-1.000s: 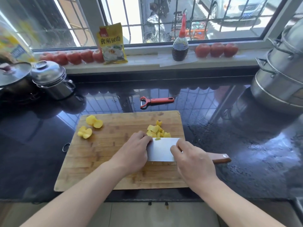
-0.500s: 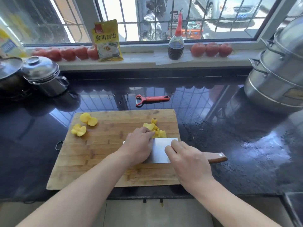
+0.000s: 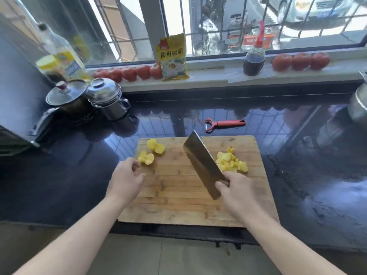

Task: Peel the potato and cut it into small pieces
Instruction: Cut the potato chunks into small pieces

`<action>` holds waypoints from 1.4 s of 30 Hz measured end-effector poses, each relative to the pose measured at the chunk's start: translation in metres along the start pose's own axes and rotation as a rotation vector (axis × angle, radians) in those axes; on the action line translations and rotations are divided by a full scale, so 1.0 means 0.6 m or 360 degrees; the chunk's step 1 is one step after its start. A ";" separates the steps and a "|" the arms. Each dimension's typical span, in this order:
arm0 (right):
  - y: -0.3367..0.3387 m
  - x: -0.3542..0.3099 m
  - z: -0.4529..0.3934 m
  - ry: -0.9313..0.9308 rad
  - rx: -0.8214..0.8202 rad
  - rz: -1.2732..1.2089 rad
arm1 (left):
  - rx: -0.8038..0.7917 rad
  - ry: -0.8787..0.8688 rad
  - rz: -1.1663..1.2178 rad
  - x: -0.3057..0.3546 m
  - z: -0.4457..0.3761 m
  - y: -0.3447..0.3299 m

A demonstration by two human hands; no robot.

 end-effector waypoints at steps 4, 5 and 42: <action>-0.043 -0.014 -0.033 -0.0164 0.0127 -0.0187 | 0.0022 -0.0431 -0.0319 -0.015 -0.080 -0.025; -0.048 -0.018 -0.036 -0.0190 0.0168 -0.0218 | -0.0039 -0.0559 -0.0355 -0.009 -0.095 -0.042; -0.153 -0.133 0.078 0.0051 -0.0217 0.0843 | -0.0139 -0.0461 0.0172 0.036 0.042 -0.132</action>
Point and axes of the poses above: each hand's wrist, its own z-axis away from the middle knuckle, its own y-axis out of the back of the hand, x = y × z, the point moved 9 cm from there along -z, towards the middle knuckle, and after that the axes turned 5 degrees about -z, right-handed, at the moved point
